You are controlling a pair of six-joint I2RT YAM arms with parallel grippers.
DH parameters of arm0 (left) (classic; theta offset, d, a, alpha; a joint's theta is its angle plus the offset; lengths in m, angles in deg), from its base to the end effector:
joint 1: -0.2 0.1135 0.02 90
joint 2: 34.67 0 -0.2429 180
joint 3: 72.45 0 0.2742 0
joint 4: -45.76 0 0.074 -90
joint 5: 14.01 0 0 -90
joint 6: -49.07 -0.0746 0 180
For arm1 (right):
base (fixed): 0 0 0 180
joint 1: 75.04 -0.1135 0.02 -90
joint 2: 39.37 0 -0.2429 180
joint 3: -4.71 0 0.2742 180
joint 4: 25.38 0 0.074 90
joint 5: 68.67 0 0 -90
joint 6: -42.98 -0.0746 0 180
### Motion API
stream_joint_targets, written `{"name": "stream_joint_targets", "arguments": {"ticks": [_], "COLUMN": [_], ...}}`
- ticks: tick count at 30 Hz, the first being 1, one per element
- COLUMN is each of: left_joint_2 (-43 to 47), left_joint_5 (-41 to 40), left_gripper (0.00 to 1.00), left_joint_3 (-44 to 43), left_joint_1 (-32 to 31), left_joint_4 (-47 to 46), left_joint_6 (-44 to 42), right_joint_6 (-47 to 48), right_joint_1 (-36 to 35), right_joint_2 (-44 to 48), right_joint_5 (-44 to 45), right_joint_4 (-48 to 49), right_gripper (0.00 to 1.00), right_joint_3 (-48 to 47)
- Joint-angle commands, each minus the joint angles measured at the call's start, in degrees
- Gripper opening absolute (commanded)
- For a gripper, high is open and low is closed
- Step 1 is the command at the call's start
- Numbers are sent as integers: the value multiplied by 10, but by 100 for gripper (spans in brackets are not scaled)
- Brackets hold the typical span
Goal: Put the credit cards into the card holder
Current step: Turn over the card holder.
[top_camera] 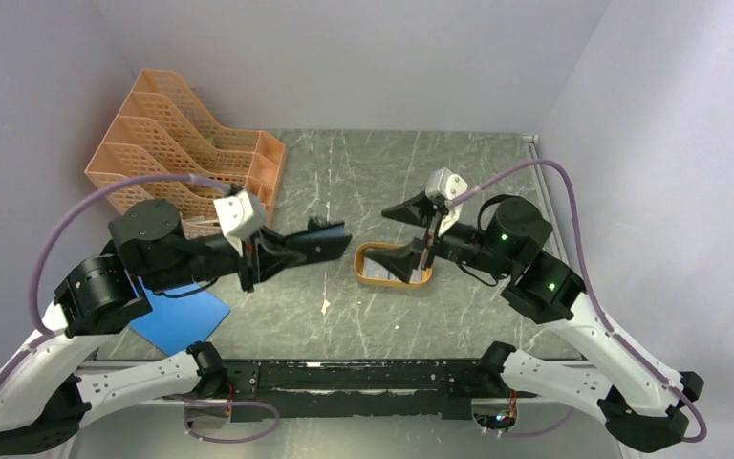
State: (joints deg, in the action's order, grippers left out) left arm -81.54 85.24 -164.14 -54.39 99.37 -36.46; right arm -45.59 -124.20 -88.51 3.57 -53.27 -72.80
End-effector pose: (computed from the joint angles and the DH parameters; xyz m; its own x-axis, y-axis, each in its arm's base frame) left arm 0.1028 -0.1653 0.4615 -0.1581 0.0897 -0.9833 0.8868 0.4508 -0.1015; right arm 0.1446 0.2020 0.4287 0.0284 -0.0034 -0.9996 -0.9195 0.3921 -0.0275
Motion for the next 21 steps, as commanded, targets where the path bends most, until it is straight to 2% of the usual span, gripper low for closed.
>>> {"name": "stream_joint_targets", "arguments": {"ticks": [1,4,8,13,17,21], "left_joint_2": [20,45,52,45,19,-9], "left_joint_5": [185,232,248,262,269,264], "left_gripper": [5,5,5,5,5,5], "left_joint_3": [19,48,64,59,38,15], "left_joint_1": [0,0,1,0,1,1], "left_joint_4": [19,-20,-53,-77,-60,-36], "left_joint_6": [-115,-139,-161,-168,-172,-180], "right_joint_6": [-71,-72,-69,-92,-113,-107], "right_joint_1": [4,4,4,4,4,4], "right_joint_2": [19,5,-25,-44,-58,-75], "right_joint_5": [-178,-222,-263,-302,-333,-349], "right_joint_4": [-59,-86,-104,-74,-33,-36], "right_gripper": [81,81,82,90,97,99], "right_joint_3": [-27,-50,-69,-70,-76,-94]}}
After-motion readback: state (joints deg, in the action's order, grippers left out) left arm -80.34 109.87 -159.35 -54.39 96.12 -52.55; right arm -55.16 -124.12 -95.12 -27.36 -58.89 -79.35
